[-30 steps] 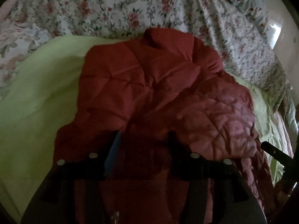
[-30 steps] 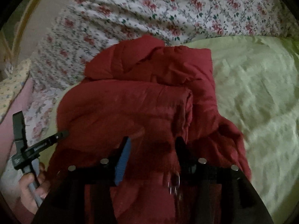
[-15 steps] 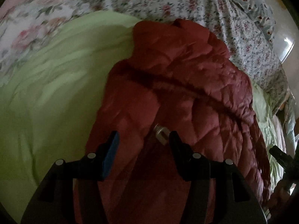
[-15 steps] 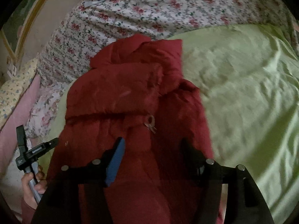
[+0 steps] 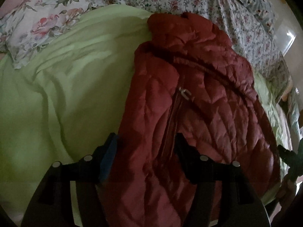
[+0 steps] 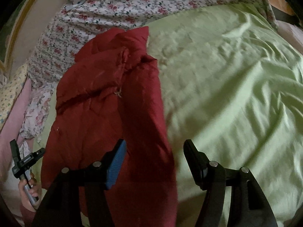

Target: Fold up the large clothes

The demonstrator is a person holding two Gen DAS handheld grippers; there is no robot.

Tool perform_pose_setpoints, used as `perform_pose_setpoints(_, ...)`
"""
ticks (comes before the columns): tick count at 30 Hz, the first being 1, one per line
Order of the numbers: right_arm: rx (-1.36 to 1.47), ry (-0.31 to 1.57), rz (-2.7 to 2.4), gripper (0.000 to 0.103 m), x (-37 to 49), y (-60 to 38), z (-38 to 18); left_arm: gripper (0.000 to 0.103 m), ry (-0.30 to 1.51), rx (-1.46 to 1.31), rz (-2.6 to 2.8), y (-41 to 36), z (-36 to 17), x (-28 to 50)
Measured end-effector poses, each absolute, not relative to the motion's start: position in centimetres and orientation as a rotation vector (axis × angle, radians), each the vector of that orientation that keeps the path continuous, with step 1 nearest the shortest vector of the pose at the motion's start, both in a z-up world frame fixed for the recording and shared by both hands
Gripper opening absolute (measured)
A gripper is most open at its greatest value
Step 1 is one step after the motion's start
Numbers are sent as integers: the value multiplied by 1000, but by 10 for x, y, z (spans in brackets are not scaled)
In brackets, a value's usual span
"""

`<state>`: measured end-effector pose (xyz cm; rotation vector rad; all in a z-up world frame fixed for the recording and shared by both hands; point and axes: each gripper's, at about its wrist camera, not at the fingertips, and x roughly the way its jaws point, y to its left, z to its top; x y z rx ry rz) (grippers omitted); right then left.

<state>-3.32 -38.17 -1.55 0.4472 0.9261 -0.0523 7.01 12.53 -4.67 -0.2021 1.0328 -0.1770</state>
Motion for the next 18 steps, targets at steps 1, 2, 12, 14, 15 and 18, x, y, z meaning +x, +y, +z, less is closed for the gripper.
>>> perform_pose_setpoints(1,454,936,-51,65,-35,-382,-18,62,1038,-201,-178,127,-48,68)
perform_pose_setpoints(2,463,948,-49,65,-37,-383,-20,62,1043,-205,-182,129,-50,66)
perform_pose_setpoints(12,447,1026,26,67,-43,-360,-38,62,1083,-225,-246,133,-64,44)
perform_pose_setpoints(14,447,1028,34,66,-46,-357,-38,62,1090,-213,-253,131,-67,40)
perform_pose_setpoints(15,448,1028,37,66,-46,-357,-38,62,1095,-208,-258,129,-70,39)
perform_pose_setpoints(18,459,1032,44,66,-47,-358,-39,62,1116,-222,-279,128,-76,36)
